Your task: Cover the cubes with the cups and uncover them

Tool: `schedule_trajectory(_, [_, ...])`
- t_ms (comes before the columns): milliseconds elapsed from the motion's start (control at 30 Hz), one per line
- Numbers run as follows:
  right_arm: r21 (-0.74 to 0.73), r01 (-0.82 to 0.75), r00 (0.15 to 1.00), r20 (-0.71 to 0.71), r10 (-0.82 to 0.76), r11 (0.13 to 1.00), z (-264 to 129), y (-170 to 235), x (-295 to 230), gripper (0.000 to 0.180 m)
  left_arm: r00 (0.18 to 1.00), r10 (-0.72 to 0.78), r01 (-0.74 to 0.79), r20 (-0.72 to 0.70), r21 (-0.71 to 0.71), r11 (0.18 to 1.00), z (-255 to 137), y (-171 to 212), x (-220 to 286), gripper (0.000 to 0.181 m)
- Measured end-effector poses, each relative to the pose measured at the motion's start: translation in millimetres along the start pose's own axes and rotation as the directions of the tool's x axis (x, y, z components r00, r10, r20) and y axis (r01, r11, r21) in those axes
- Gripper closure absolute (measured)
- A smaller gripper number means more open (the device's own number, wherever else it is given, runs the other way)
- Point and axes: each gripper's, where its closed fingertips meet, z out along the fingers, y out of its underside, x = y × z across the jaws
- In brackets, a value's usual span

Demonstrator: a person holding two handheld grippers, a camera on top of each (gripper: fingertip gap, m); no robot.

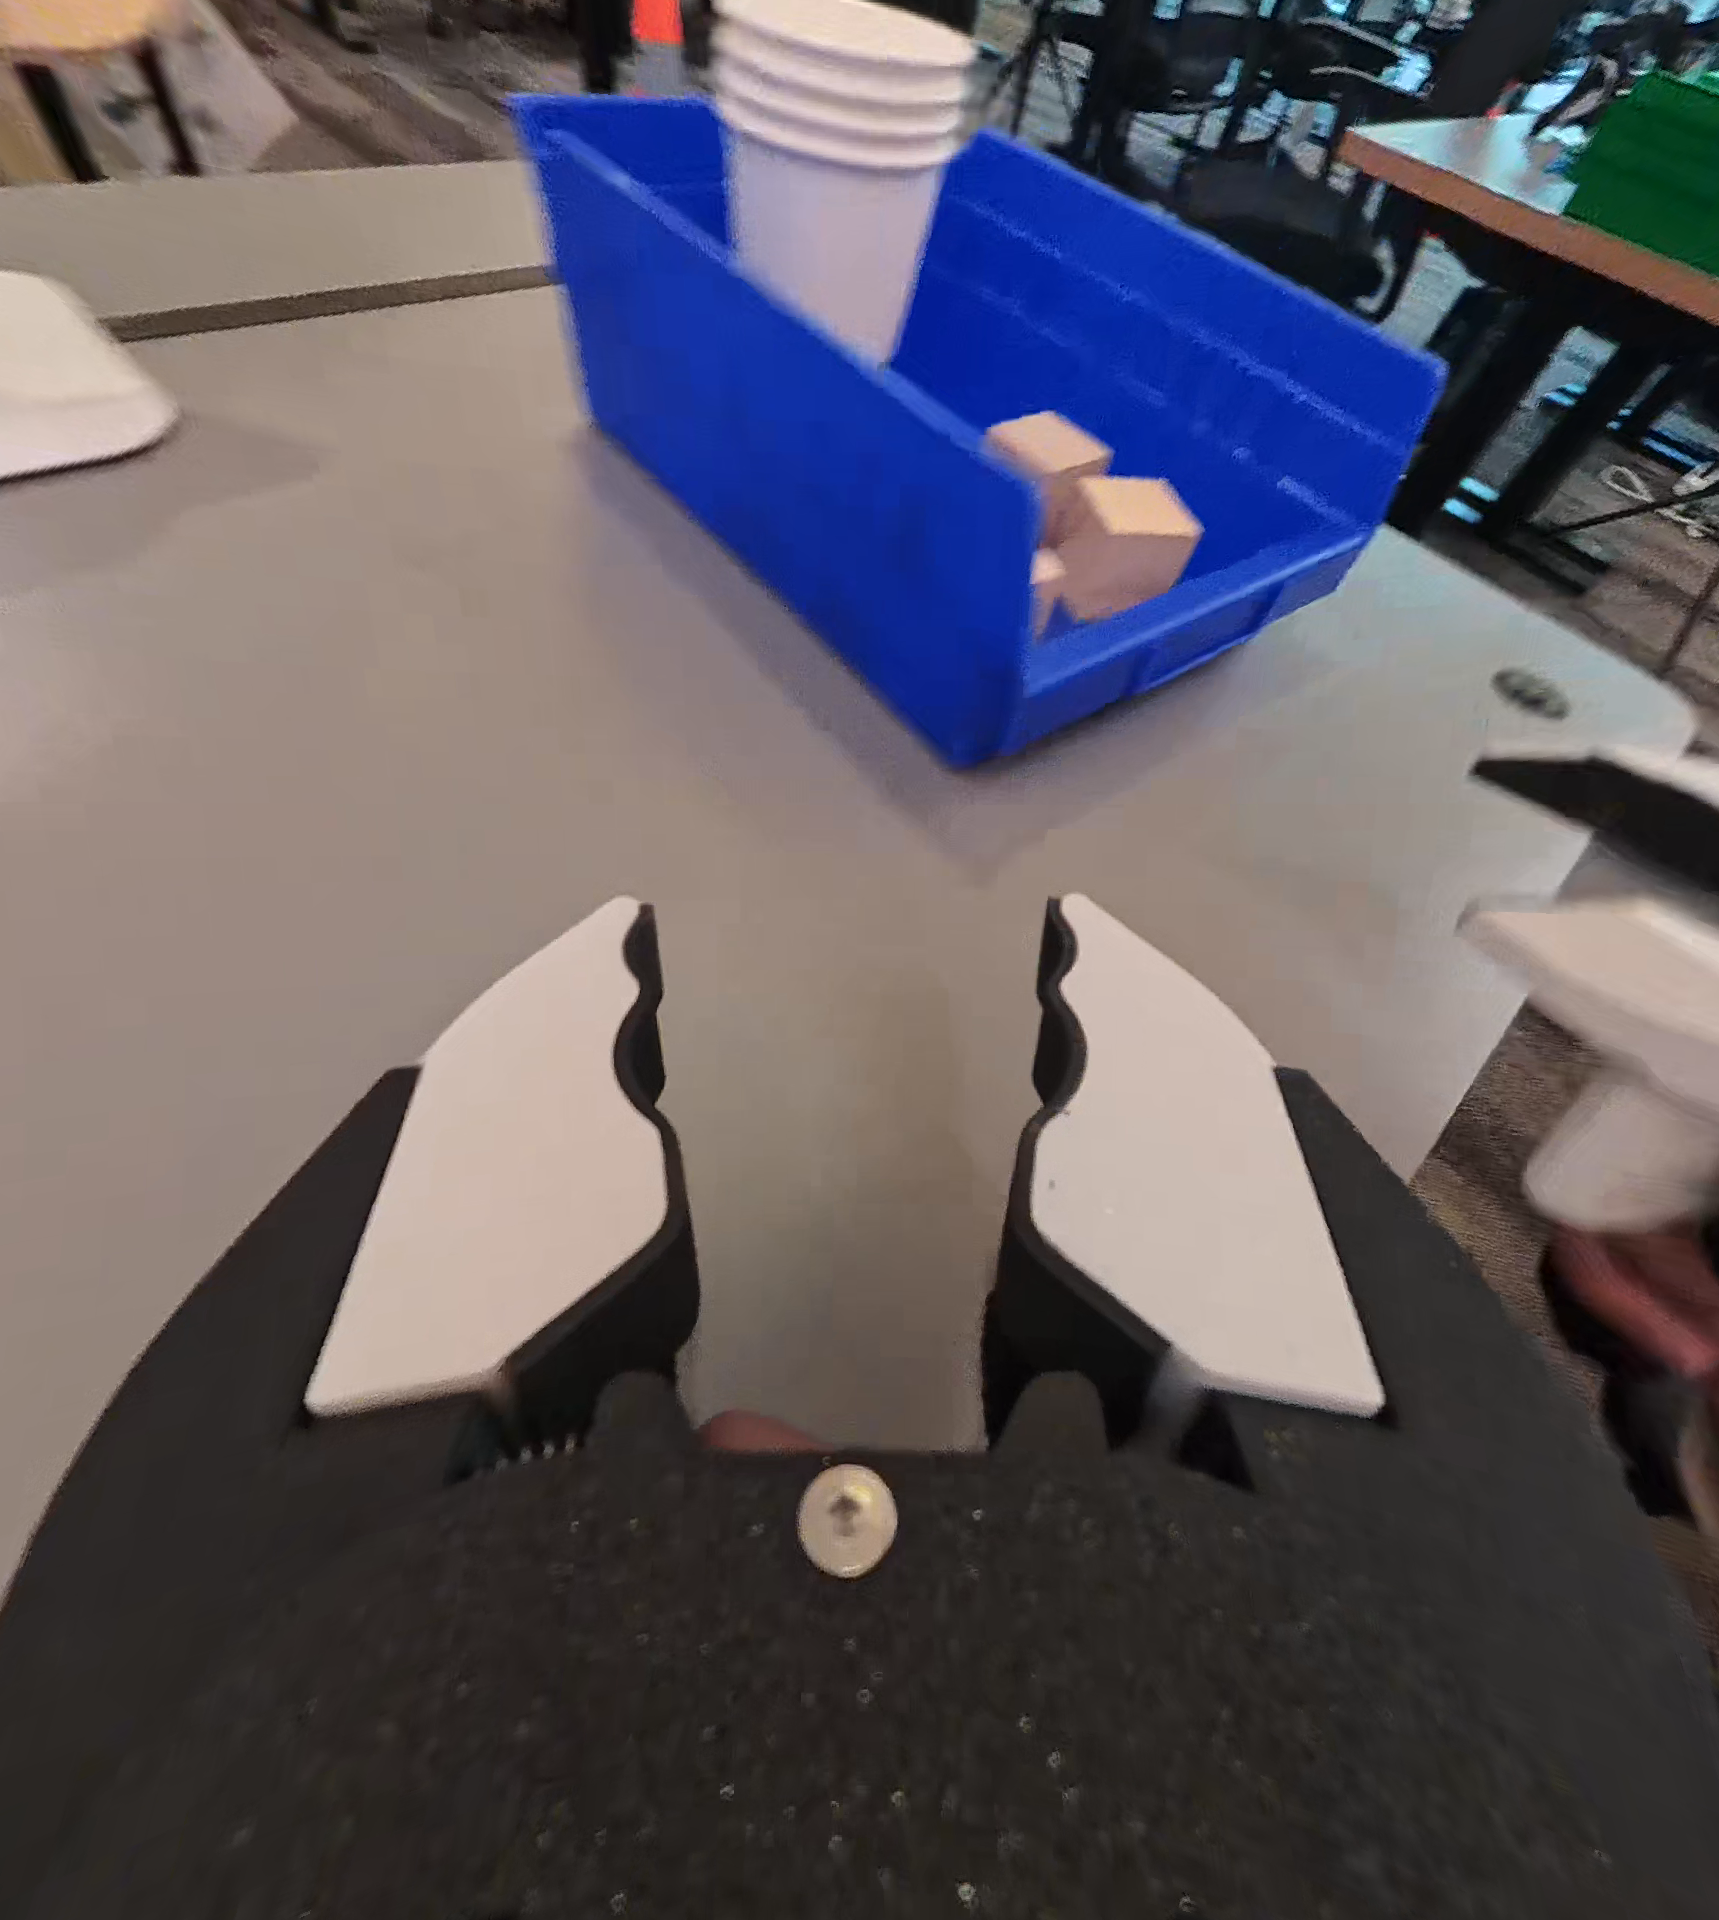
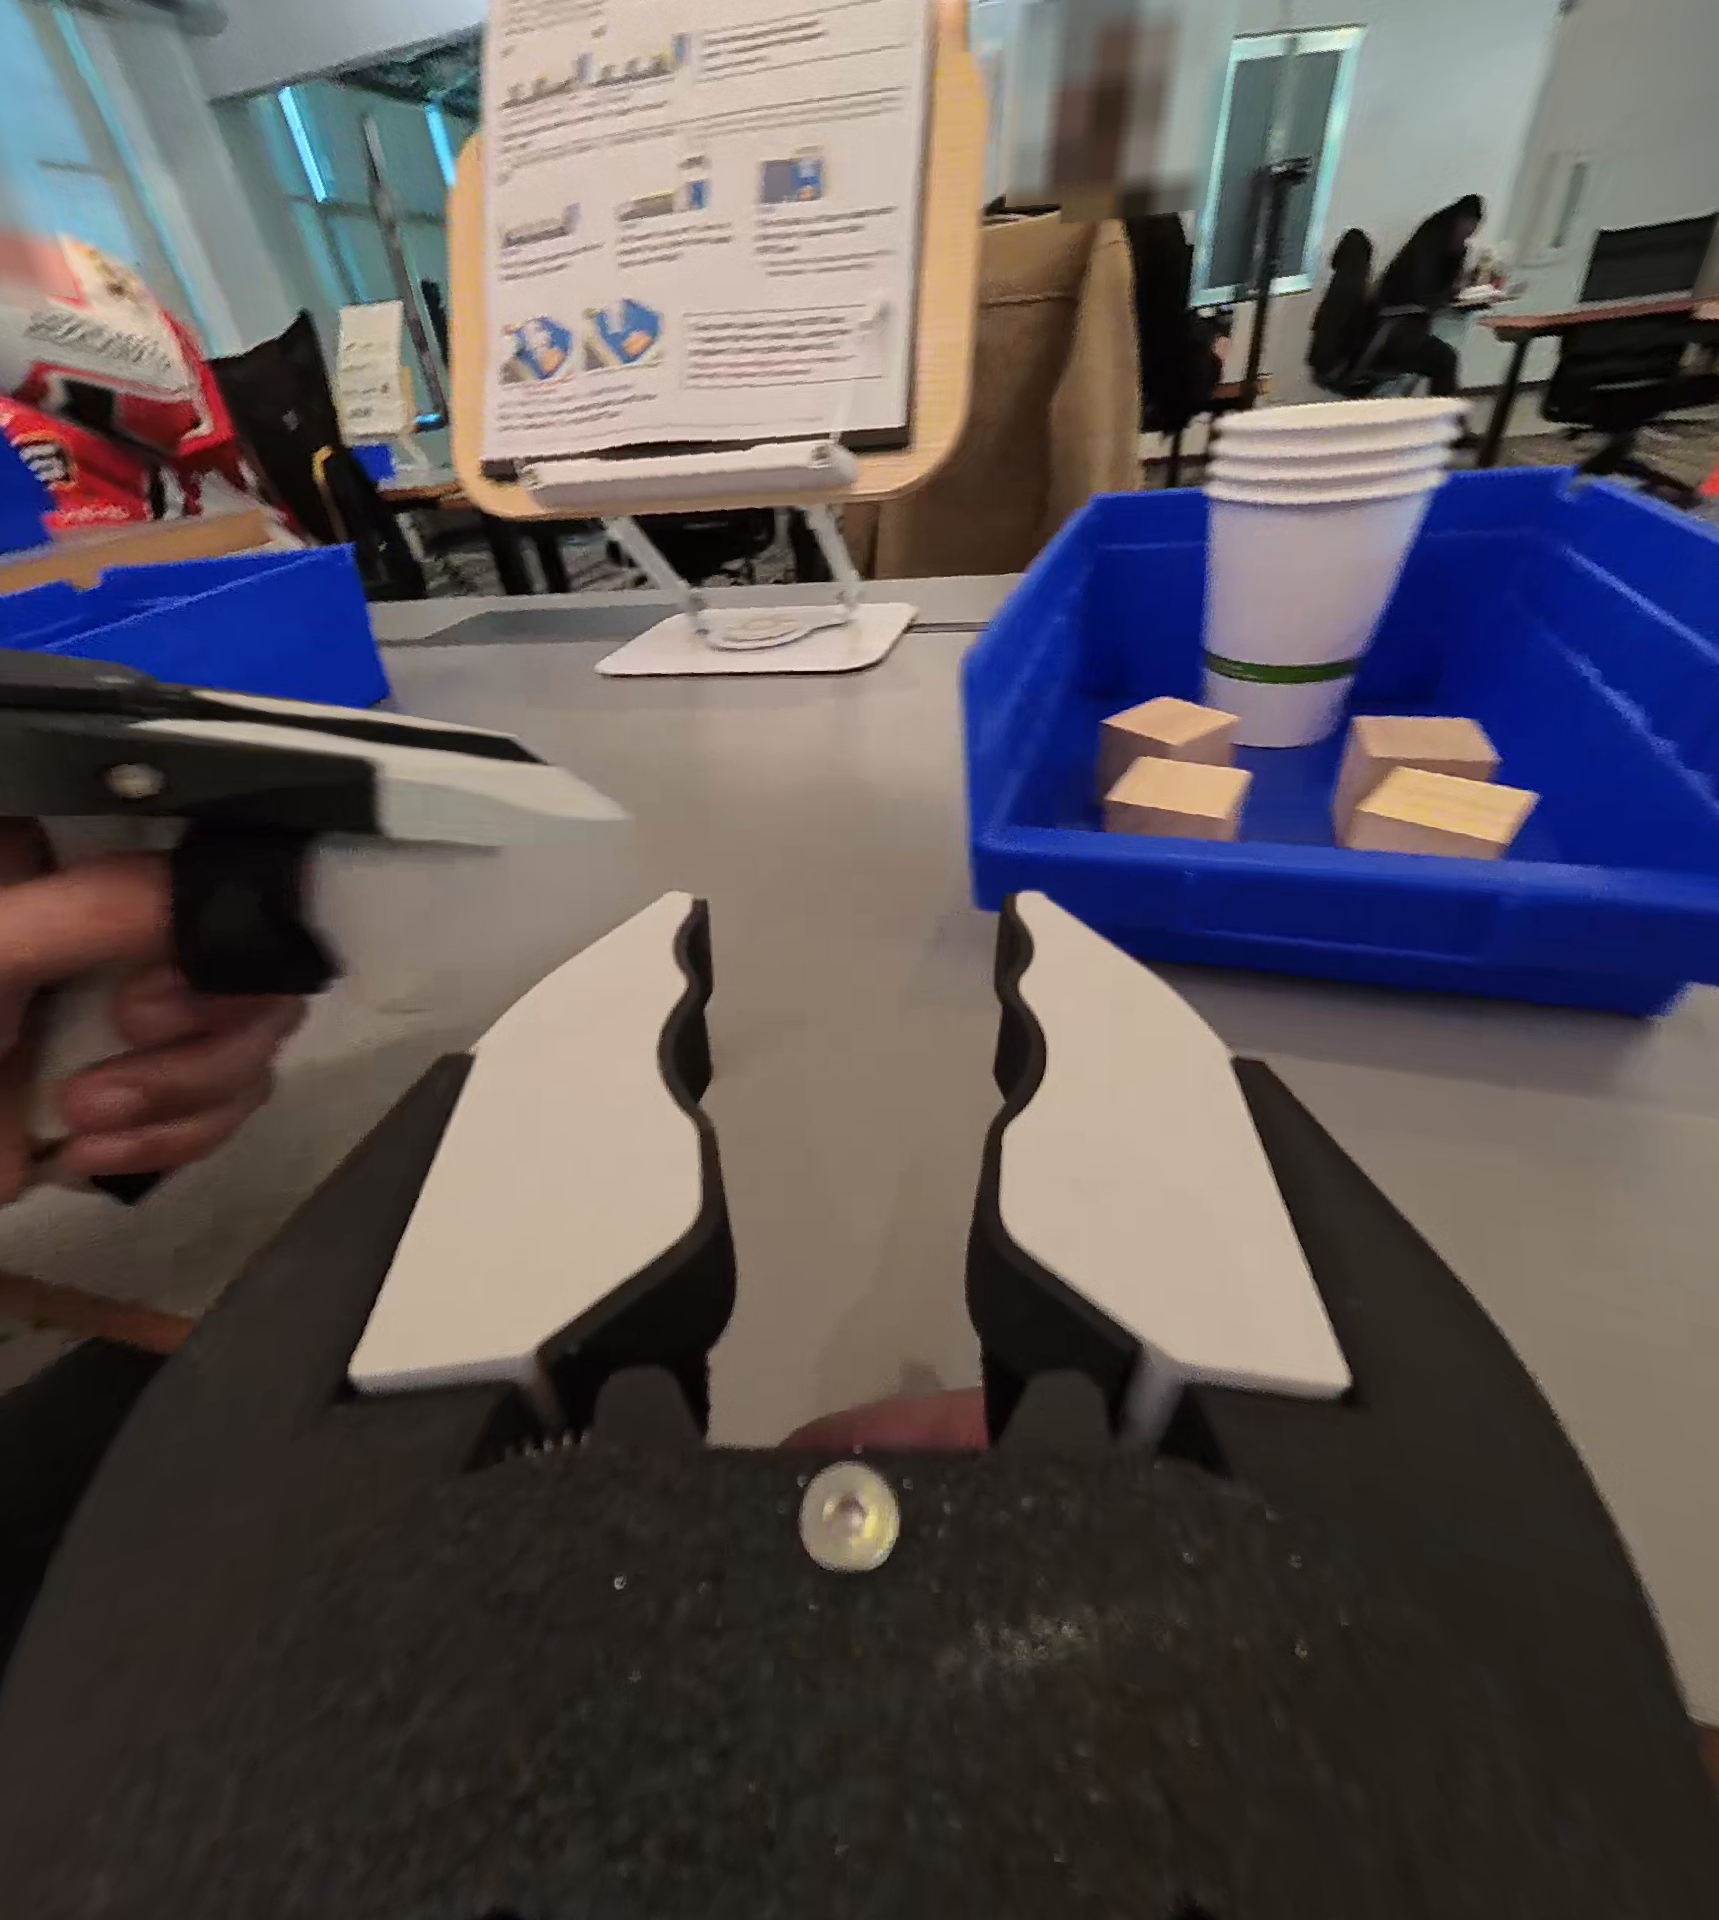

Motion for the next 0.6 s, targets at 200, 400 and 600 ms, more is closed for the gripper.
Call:
schedule_trajectory(200, [0.005,-0.025,0.996,-0.090,0.026,1.000,-11.7,2.5,44.1,0.128,0.999,-0.026,0.024,-0.021,-0.068,0.997,106.5,-25.8,50.9,0.110])
schedule_trajectory(400, [-0.044,-0.037,0.984,-0.174,0.029,0.998,-14.7,15.6,69.3,0.128,0.989,-0.078,0.084,0.126,-0.046,0.995,129.1,-40.7,7.5,0.108])
schedule_trajectory(600, [-0.082,-0.087,0.926,-0.374,0.050,0.993,5.0,-2.7,139.8,0.124,0.976,-0.104,0.108,0.193,-0.010,0.994,123.9,-48.8,-17.9,0.132])
